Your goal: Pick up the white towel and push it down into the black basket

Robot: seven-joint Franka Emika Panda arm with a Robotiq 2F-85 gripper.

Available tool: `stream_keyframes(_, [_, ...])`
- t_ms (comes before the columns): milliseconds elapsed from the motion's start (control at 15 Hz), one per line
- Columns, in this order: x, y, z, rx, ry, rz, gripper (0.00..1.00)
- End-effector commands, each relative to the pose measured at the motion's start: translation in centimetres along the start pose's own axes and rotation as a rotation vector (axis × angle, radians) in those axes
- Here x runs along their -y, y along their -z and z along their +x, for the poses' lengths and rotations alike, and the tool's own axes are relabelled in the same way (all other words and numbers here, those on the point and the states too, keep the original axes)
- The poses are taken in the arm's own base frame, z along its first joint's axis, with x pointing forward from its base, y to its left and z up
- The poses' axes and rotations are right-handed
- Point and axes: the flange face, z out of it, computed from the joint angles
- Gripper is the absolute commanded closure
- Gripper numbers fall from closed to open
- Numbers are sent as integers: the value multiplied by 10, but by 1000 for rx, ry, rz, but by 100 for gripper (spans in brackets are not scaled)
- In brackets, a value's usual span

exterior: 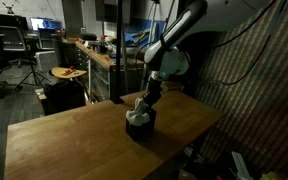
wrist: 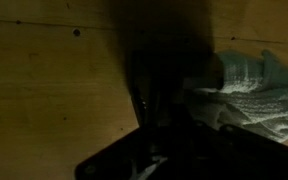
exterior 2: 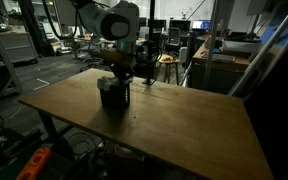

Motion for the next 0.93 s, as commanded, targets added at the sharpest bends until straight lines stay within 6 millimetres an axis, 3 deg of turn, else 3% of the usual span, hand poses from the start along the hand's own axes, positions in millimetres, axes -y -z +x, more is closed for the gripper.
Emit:
stream_keyframes(0, [-1,28,-11,-45,-37,-13,97])
stream_keyframes(533, [-13,66,-2,-139,-80,0,93])
stream_keyframes(600, [-15,68,-1,-149,-88,5,71])
stream_keyframes(733, [-22,68,1,-168,-110,17,62])
stream_keyframes(867, [-26,67,4,-185,-131,36,45])
